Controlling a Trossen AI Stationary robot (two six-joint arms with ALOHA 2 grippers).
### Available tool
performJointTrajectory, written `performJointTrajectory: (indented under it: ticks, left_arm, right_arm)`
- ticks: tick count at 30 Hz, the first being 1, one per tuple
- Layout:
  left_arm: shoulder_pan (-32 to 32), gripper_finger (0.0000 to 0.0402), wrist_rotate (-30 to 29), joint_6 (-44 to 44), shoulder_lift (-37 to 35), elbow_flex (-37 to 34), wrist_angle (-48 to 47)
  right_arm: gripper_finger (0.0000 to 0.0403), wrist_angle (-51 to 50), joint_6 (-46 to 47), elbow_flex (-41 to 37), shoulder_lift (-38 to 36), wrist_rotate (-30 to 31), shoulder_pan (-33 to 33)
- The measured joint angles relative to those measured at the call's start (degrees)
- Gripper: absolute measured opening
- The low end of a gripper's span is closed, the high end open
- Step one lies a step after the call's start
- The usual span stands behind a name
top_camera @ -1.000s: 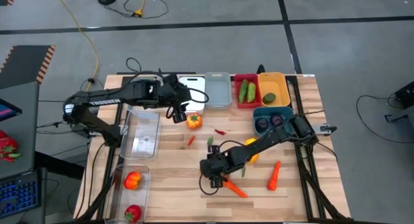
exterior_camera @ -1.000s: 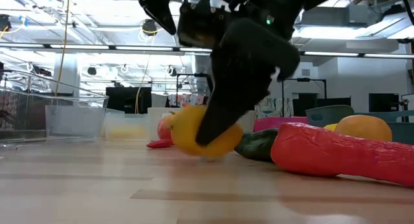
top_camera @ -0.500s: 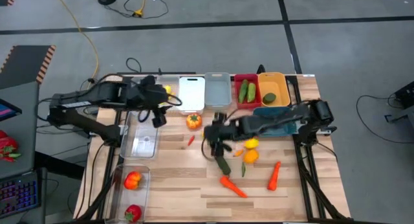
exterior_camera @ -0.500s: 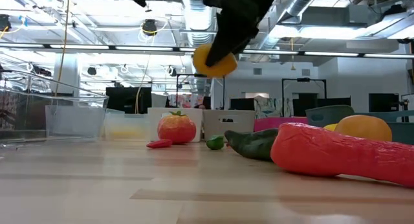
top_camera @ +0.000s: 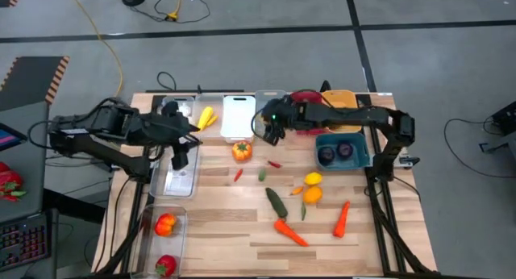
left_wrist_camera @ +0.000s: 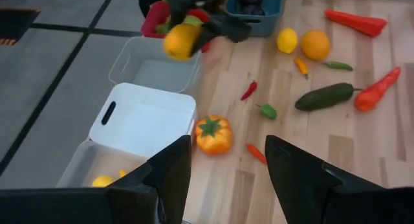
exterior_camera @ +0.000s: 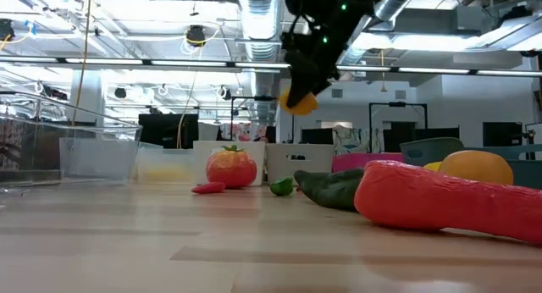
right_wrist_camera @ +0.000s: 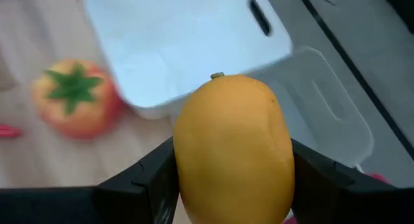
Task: Sort produce into baskets
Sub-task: Put the bottom lemon into the gray bin
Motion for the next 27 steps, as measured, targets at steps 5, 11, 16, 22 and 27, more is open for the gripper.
performJointTrajectory:
  ticks: [5, 11, 16, 22, 27]
  left_arm:
    - [-1.7, 0.0185, -0.6, 0.0, 0.1, 0.0, 0.0]
    - [-2.5, 0.0185, -1.9, 1.3, 0.5, 0.0, 0.0]
    - [-2.6, 0.0185, -2.7, 1.5, 0.5, 0.0, 0.1]
    - [-2.6, 0.0185, -2.9, 1.5, 0.5, 0.0, 0.0]
    - [-2.6, 0.0185, -2.9, 1.5, 0.5, 0.0, 0.0]
  right_arm:
    - [0.0255, 0.9, 0.0, 0.0, 0.2, -0.1, -4.0]
    - [0.0255, 0.8, 0.1, 0.0, 1.6, -0.1, -6.2]
    - [0.0255, 1.3, 0.5, 0.1, 2.9, -0.3, -6.5]
    - [0.0255, 0.0, 0.5, 0.0, 3.8, -0.4, -6.5]
    - [0.0258, 0.3, 0.5, 0.1, 3.8, -0.4, -6.5]
